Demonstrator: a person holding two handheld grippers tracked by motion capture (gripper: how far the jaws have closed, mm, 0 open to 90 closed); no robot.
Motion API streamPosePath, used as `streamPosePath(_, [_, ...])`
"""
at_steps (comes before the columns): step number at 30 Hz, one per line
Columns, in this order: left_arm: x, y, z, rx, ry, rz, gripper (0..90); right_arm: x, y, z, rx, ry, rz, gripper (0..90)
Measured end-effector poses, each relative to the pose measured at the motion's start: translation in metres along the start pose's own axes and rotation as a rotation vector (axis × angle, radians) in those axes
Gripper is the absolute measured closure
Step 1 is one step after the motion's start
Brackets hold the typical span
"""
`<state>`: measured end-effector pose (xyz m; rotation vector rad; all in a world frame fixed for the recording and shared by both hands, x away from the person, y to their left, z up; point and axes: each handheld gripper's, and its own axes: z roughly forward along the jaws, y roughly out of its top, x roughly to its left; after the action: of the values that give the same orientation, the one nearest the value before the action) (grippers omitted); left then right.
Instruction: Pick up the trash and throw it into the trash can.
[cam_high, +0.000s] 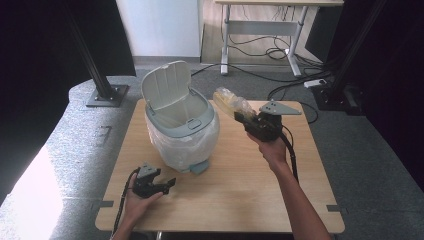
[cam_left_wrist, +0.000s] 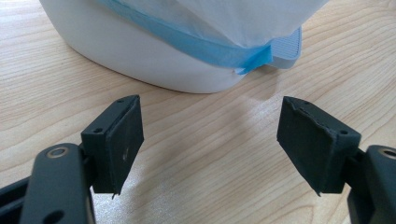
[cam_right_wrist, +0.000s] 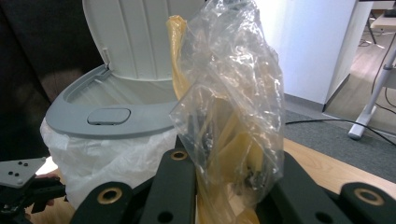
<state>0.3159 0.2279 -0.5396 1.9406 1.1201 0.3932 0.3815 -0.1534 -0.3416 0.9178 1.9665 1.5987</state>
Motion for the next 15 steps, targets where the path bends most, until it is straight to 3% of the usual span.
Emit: streamPosePath(15, [0.002,0.0,0.0,0.0,-0.003,-0.003,22.6,0.011,0.015,0.031,0.016,0.028,-0.021,81.1])
